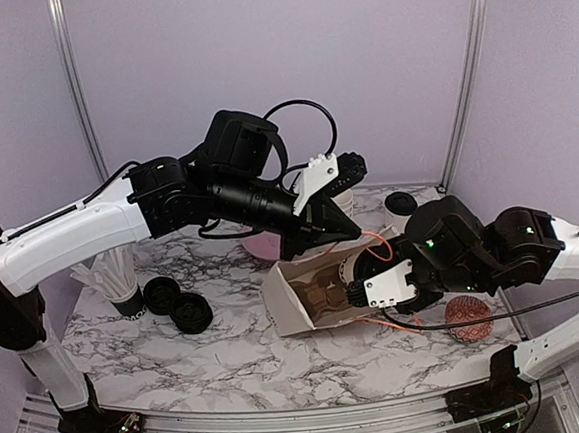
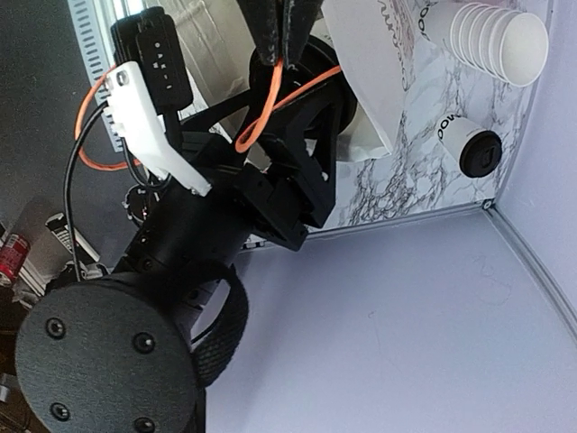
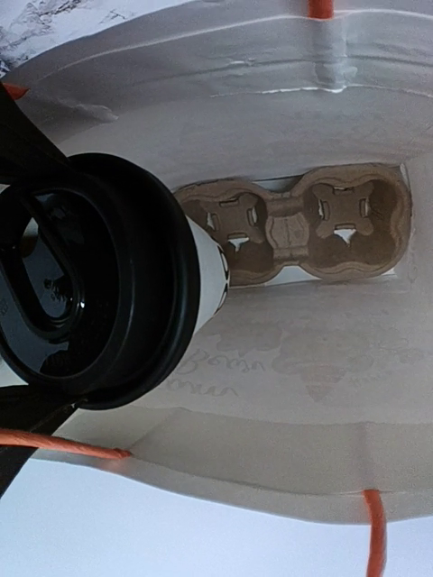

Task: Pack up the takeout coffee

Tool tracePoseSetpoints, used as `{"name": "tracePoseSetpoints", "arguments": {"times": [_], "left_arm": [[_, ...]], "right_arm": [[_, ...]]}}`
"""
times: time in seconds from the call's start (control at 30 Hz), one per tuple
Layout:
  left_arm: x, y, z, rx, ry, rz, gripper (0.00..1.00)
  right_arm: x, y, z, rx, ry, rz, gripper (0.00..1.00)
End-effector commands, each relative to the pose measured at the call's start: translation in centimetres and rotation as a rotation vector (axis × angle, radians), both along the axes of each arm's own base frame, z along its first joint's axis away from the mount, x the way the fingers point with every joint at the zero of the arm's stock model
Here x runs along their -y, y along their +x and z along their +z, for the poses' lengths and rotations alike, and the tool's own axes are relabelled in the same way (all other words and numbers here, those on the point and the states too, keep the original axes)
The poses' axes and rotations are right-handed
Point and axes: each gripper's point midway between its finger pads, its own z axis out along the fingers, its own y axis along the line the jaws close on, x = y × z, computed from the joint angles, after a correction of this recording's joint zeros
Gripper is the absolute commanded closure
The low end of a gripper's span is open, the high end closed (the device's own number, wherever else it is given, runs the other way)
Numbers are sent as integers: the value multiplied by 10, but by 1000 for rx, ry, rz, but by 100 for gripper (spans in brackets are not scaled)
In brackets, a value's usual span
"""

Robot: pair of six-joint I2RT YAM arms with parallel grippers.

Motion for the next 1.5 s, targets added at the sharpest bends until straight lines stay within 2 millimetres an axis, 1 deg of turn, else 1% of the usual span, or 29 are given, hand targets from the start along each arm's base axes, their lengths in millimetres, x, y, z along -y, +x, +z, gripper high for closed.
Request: {"name": "tracePoseSetpoints", "arguments": {"times": [0.0,0.07,0.23,0.27,0.33,0.43,0.5,0.6,0.7,0.73,0.8,0.83,0.9,1.0,1.07,1.1,1.13,1.2,1.23,1.3,1.33,1.37,1.43,1.47], "left_arm": [[3,25,16,-9,-45,152,100],[3,35,21,-24,-80,211,100],[4,48,27,-68,-147,300,100],[3,51,31,-73,-171,322,100],[1,58,35,-78,-200,360,100],[-2,69,34,-87,-204,412,100],[-2,68,33,-101,-206,396,100],[3,57,33,-122,-224,329,100],[8,50,32,-147,-226,280,100],[8,46,32,-148,-224,263,94],[6,38,35,-131,-214,220,77],[2,35,37,-120,-210,208,67],[-7,28,45,-78,-207,180,53],[-23,21,52,0,-189,162,41],[-32,21,56,34,-180,165,36],[-35,23,57,41,-178,171,35],[-39,28,57,37,-176,185,34],[-45,51,54,0,-175,245,34],[-49,69,51,-32,-176,299,34],[-58,110,38,-111,-167,421,35],[-62,132,28,-152,-157,485,35],[-66,150,17,-188,-144,530,35],[-72,179,-11,-249,-109,597,36],[-71,192,-32,-300,-81,629,37]], "right_arm": [[7,-4,8,-10,16,-4,47],[11,-7,5,-15,7,0,47],[15,-9,-1,-19,-7,6,48],[15,-9,-1,-18,-10,9,47],[15,-9,-1,-15,-8,9,48],[16,-9,3,-13,-3,11,48],[15,-10,2,-19,-4,17,48],[10,-12,-4,-38,-7,33,48],[2,-11,-8,-34,-4,51,48],[-1,-10,-10,-30,-6,57,48],[-3,-9,-15,-20,-16,68,48],[-3,-8,-17,-13,-23,72,48],[-4,-7,-20,-2,-30,75,48],[-2,-4,-26,14,-43,69,48],[-3,-1,-28,29,-46,57,48],[-5,1,-26,37,-38,53,48],[-7,2,-25,43,-33,50,48],[-12,4,-23,45,-26,48,48],[-13,5,-23,49,-25,47,48],[-14,6,-27,49,-39,49,48],[-15,6,-29,46,-43,48,48],[-16,7,-31,42,-45,47,48],[-17,8,-35,32,-48,45,48],[-18,8,-36,28,-48,43,48]]}}
